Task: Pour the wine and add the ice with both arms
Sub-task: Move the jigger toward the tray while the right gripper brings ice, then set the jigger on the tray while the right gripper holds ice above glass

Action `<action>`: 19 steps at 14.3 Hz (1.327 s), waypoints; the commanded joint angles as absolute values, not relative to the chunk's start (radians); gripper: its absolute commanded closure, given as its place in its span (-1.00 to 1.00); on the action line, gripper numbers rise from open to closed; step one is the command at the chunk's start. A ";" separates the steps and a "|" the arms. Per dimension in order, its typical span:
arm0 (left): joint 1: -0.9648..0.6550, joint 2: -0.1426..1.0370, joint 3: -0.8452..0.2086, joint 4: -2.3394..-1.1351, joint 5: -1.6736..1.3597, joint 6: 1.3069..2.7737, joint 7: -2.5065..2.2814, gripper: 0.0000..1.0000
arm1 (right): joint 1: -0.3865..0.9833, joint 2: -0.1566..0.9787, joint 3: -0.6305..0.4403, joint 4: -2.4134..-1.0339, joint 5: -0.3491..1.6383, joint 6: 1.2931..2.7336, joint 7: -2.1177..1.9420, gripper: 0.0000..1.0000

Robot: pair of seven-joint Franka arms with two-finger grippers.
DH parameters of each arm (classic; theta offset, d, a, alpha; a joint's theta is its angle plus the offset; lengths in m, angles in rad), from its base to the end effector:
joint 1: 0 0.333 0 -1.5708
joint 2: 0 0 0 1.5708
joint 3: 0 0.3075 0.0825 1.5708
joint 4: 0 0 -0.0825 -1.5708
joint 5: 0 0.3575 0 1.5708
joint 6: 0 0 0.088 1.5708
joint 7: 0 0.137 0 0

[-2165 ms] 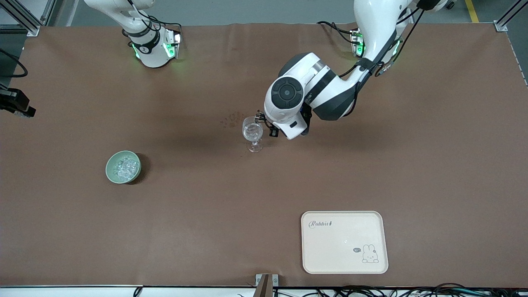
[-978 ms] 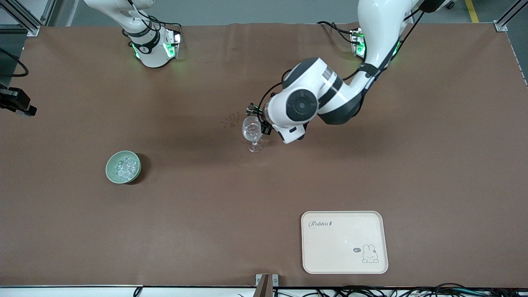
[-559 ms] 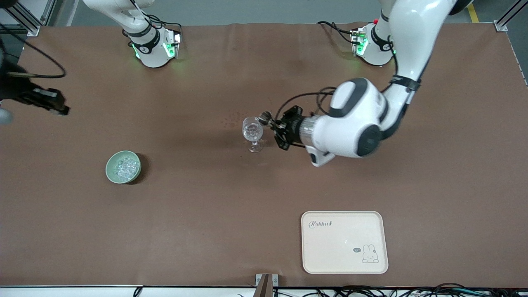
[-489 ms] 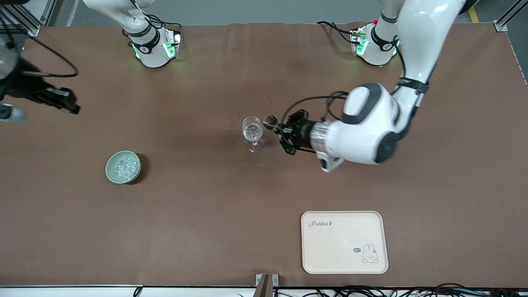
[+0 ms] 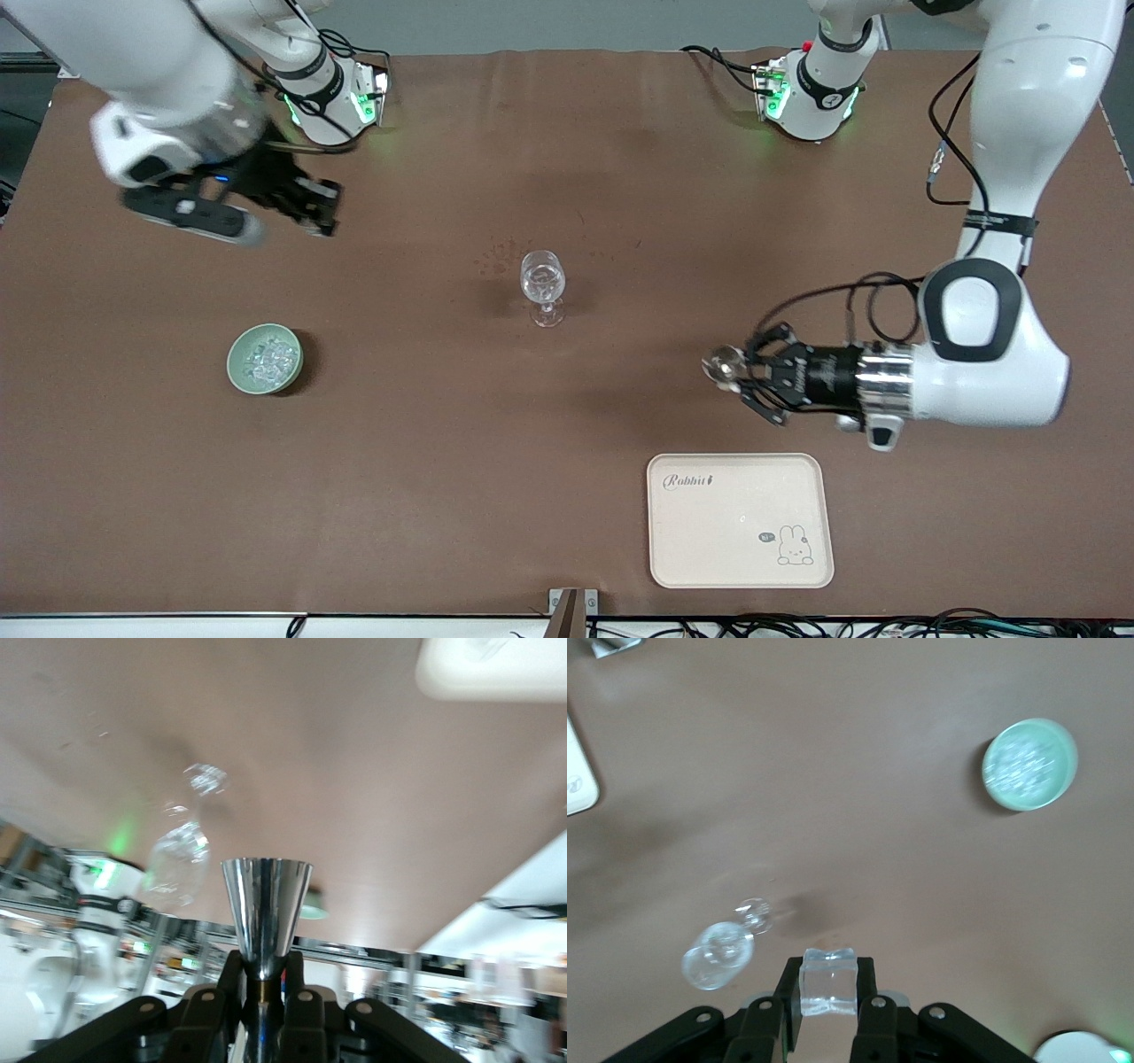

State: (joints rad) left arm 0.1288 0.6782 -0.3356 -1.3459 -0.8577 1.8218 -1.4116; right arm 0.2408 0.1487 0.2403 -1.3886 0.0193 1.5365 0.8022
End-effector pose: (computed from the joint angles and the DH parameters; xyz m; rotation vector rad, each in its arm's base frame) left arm 0.6729 -0.1737 0.3573 1.6467 1.6501 -1.0855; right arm 0.5075 0.2563 0.5846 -3.0552 0.4978 0.0462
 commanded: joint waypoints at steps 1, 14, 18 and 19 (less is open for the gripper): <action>0.263 0.760 -0.348 -1.338 -1.021 1.844 -1.356 0.99 | 0.346 0.222 0.238 -1.382 0.003 1.589 0.964 0.98; 0.285 1.097 -0.321 -1.149 -1.175 1.942 -1.029 0.98 | 0.617 0.463 0.236 -1.431 -0.060 1.799 1.252 0.98; 0.259 1.154 -0.302 -1.076 -1.173 1.973 -1.002 0.97 | 0.617 0.479 0.236 -1.443 -0.095 1.825 1.253 0.98; 0.238 1.160 -0.284 -1.062 -1.173 1.985 -1.000 0.97 | 0.617 0.479 0.236 -1.447 -0.095 1.822 1.253 0.98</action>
State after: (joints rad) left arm 0.2749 1.1249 -0.3146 -1.1378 -1.1536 1.9722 -1.0052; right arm 0.6151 0.4836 0.2376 -1.4285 -0.0766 1.8079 1.2362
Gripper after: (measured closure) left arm 0.784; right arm 0.722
